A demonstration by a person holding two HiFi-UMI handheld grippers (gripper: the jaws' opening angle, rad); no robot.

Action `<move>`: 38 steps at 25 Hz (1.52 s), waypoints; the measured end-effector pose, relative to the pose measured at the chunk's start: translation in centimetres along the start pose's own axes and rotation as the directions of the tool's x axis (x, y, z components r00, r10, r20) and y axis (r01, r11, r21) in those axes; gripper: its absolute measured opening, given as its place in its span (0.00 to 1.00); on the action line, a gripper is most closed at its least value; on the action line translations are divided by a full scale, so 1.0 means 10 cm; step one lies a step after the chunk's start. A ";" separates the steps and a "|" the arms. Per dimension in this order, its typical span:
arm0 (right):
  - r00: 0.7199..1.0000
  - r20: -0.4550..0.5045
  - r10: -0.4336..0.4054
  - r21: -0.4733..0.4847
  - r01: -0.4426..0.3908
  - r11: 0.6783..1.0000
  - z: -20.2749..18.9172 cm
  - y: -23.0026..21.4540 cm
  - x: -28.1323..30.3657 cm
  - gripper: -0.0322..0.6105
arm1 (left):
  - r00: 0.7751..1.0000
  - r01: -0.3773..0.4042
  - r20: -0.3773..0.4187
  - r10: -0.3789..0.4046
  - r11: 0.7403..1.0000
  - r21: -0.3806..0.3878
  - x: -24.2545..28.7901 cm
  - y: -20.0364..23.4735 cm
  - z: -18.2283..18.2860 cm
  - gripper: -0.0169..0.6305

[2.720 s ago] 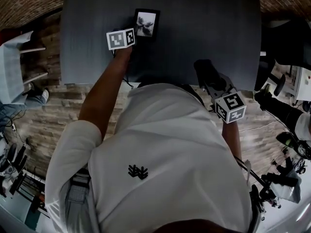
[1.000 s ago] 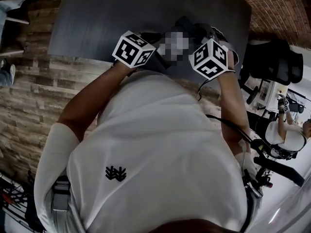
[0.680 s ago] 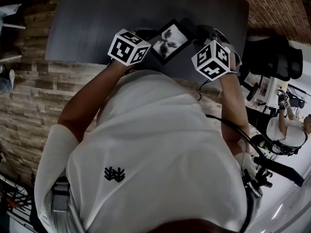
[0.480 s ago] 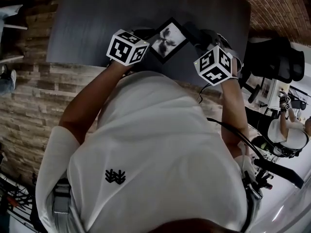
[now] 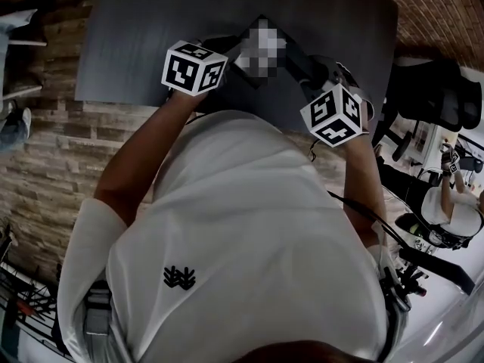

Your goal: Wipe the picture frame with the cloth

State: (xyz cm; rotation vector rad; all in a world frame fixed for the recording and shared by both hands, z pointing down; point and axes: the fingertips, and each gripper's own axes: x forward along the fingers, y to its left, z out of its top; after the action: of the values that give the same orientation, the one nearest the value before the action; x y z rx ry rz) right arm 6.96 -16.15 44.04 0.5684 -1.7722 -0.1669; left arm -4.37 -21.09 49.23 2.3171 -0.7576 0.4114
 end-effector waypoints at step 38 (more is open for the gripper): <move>0.987 0.124 0.098 0.052 -0.106 0.993 0.29 0.55 -0.07 0.19 | 0.996 -0.066 0.048 0.069 0.996 -0.052 -0.13 0.12 0.03 0.14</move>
State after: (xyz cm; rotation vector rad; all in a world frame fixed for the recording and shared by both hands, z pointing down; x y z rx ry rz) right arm 2.77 -11.56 44.86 0.5171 -1.9250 -0.0799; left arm -6.11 -21.50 48.99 2.2666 -0.8627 0.3610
